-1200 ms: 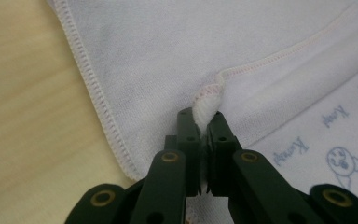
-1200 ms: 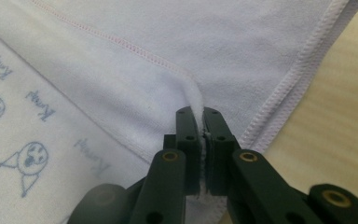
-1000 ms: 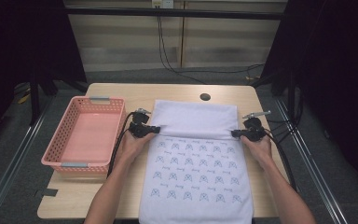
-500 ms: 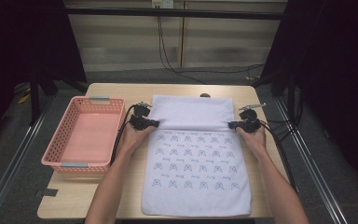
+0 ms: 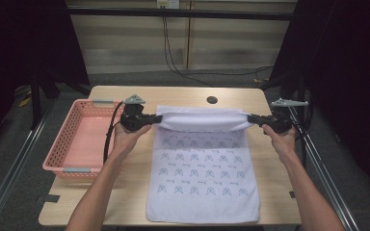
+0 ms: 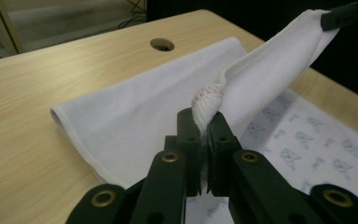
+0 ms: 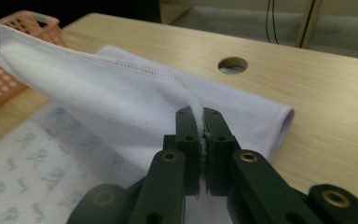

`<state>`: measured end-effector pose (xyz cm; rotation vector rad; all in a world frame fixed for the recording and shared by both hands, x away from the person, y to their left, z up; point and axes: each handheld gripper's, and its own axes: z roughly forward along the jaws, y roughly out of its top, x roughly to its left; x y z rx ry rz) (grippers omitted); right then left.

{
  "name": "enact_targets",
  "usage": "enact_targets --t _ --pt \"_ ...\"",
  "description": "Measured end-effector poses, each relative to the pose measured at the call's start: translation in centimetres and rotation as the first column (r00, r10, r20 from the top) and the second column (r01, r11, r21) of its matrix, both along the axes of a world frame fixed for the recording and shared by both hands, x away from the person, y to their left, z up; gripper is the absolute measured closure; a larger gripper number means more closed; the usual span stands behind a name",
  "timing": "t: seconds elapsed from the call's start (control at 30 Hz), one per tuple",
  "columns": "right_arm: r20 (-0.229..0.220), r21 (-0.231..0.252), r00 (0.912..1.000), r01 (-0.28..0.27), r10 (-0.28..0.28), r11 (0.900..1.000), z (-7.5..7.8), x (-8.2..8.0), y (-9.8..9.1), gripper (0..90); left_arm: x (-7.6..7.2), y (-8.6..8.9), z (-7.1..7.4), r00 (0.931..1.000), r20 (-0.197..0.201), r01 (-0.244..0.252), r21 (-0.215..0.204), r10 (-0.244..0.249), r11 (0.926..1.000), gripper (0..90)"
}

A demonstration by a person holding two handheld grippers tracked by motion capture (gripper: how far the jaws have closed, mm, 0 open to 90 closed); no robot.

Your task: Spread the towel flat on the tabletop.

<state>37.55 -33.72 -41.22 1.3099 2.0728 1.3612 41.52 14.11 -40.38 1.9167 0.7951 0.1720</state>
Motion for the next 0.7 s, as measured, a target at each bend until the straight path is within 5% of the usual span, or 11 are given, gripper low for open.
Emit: enact_targets --t 0.27,0.33,0.53,0.7 --pt "0.105 0.091 0.9944 -0.025 0.015 0.9955 3.3 -4.0 -0.2 86.8 -3.9 1.4 3.3 0.9971 0.059 0.053 -0.07 -0.049 0.9961 86.4" --pt "0.111 0.096 0.9935 -0.037 0.026 0.9947 4.4 -4.7 -0.2 86.7 -5.1 1.6 4.6 0.9921 0.114 0.059 -0.061 -0.052 0.9964 86.3" --pt "0.182 0.162 0.9819 -0.084 0.054 0.9832 7.1 -7.1 -0.5 86.7 -8.5 2.3 7.5 0.9786 0.186 0.102 -0.072 -0.087 0.9922 86.2" --pt "0.212 0.155 0.9737 -0.118 0.084 0.9809 7.1 -10.3 -0.6 86.7 -10.8 2.5 6.2 0.9817 0.152 0.13 -0.1 -0.114 0.9864 85.6"
